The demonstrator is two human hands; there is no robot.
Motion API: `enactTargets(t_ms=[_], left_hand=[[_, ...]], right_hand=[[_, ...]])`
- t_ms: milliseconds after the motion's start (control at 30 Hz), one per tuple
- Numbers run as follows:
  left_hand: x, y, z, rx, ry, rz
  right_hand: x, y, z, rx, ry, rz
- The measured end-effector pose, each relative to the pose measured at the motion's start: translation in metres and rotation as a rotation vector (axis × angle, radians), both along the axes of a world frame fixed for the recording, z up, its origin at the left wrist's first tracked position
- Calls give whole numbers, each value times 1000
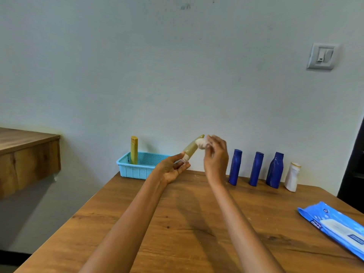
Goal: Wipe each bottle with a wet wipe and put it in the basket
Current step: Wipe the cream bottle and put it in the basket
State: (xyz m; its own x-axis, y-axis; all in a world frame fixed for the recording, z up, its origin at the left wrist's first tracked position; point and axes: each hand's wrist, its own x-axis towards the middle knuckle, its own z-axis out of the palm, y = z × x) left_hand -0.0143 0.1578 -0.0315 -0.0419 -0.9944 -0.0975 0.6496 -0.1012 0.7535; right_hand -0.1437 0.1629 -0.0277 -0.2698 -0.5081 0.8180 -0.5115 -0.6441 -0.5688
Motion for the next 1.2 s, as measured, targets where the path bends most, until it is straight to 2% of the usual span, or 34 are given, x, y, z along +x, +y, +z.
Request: enactTargets(t_ms=[167, 233, 367, 433, 567, 633, 833, 1000, 1100, 1200], left_hand=[[-9, 5, 3, -78, -119, 61], [-9, 6, 5, -110, -124, 96], [-4, 2, 1, -107, -112, 127], [-5, 0, -1, -103, -150, 139], [-5, -1, -1, -150, -243, 167], [-7, -1, -2, -169, -301, 208], [-17, 0, -9, -378, -661, 434], [-14, 2, -9, -449, -728, 511], [-20, 5, -6, -568, -836, 564], [-27, 5, -10, -765, -990, 621]], right_hand=[[3, 4, -8, 4, 117, 41], [11, 11, -13, -34, 152, 38], [15, 22, -16, 25, 236, 35], [10, 18, -13, 29, 173, 59], [-8, 0, 1, 13, -136, -17], [-19, -3, 5, 68, -187, -46], [-4, 1, -7, 253, 110, -55], [12, 16, -1, 252, 168, 85], [3, 9, 6, 192, 4, 119], [-22, 0, 7, 210, -213, 33]])
